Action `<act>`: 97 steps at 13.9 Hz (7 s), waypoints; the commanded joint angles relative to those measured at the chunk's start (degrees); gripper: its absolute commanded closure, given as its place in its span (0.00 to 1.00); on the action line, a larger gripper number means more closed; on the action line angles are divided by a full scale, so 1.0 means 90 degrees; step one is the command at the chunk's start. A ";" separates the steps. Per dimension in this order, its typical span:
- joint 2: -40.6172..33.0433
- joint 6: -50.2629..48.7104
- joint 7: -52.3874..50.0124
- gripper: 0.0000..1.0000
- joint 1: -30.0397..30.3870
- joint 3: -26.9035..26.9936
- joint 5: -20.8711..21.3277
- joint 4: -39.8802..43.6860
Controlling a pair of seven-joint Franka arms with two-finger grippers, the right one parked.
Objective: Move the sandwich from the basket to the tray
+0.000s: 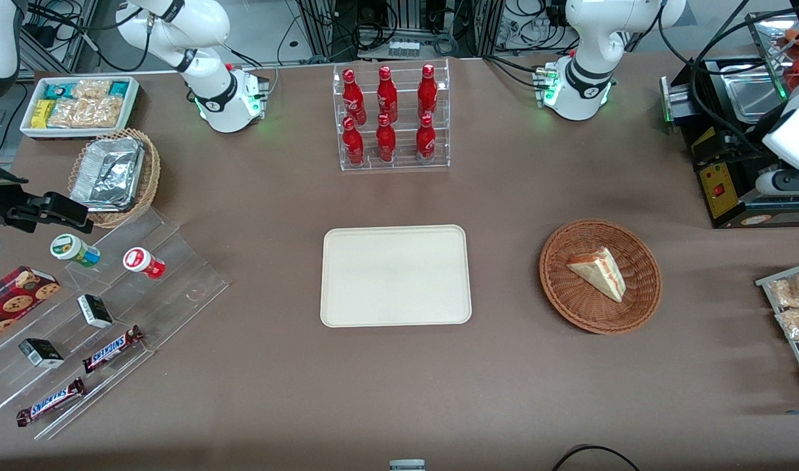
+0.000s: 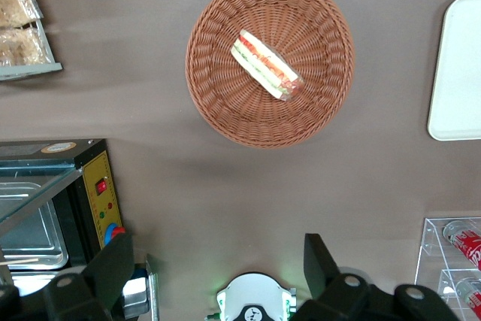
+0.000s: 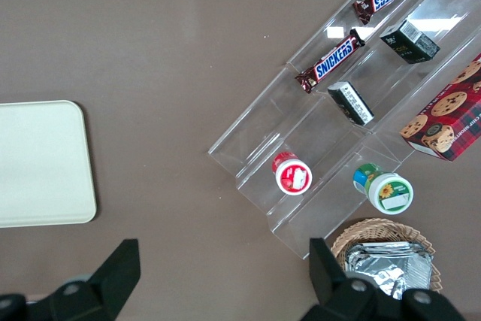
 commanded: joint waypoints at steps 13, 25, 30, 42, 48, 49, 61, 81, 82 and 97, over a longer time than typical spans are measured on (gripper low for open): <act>0.0573 0.2471 -0.2717 0.00 0.0132 -0.0084 0.0226 -0.1741; 0.1138 0.6606 -0.5769 0.00 -0.0415 -0.0113 -0.0301 -0.4224; 0.1529 0.6742 -0.5798 0.00 -0.0464 -0.0113 -0.0008 -0.4381; 0.1374 0.5675 -0.6258 1.00 -0.0561 -0.0162 0.0050 -0.3603; 0.1207 0.3619 -0.6248 1.00 -0.2033 -0.0182 0.0197 -0.2147; 0.1314 0.3609 -0.6248 1.00 -0.2278 -0.0201 0.0197 -0.1980; 0.4595 0.4474 -0.6734 1.00 -0.4750 -0.0211 0.0129 0.1137; 0.3662 0.3094 -0.6912 0.01 -0.4353 -0.0152 0.0363 0.1576; 0.3359 0.2733 -0.6912 0.01 -0.4196 -0.0152 0.0353 0.1566; 0.0175 0.0122 -0.2238 0.01 -0.0779 -0.0152 -0.0203 0.0115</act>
